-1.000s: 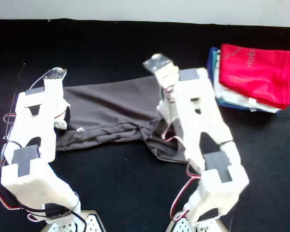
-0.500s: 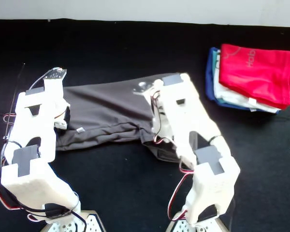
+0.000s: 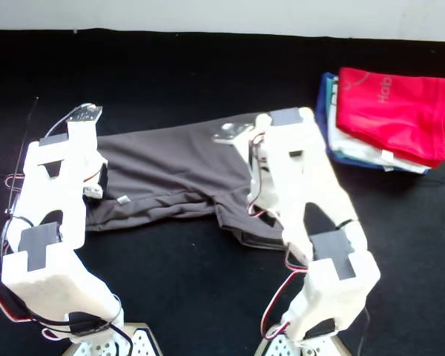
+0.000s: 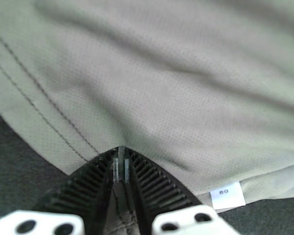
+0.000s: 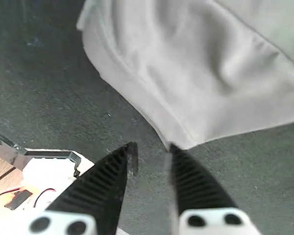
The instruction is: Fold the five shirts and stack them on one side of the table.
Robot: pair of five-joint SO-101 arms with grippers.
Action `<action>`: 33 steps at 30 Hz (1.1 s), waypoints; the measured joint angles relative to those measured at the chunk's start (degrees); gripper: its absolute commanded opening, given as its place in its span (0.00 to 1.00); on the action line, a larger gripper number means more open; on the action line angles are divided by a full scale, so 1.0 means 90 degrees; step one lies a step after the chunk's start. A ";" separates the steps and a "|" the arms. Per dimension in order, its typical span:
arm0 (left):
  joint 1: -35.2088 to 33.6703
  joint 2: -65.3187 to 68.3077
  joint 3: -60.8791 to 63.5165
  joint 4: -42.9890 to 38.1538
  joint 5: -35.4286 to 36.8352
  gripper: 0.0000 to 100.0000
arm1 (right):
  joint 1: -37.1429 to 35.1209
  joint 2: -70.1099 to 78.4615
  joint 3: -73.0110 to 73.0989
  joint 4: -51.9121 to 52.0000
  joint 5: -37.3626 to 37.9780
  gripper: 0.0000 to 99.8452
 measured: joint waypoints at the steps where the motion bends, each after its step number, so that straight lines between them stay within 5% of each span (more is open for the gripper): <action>1: 0.0000 0.0000 0.0000 0.0000 0.0000 0.01 | -0.0078 -0.0010 0.0000 -0.0010 -0.0068 0.15; 7: 0.0010 -0.0029 -0.0186 0.0371 0.0000 0.01 | -0.0137 -0.0293 -0.0010 -0.0234 -0.0234 0.15; 12: 0.0000 0.0010 -0.0694 0.1338 -0.0010 0.01 | 0.0654 -0.0342 0.0195 -0.1748 -0.1162 0.00; 15: 0.0000 0.0010 -0.0742 0.1680 -0.0010 0.01 | 0.1016 -0.0117 0.0606 -0.2032 -0.1280 0.02; 33: -0.0342 0.0703 -0.1026 0.3028 -0.1084 0.01 | 0.2071 0.0938 0.0977 -0.3253 -0.0527 0.02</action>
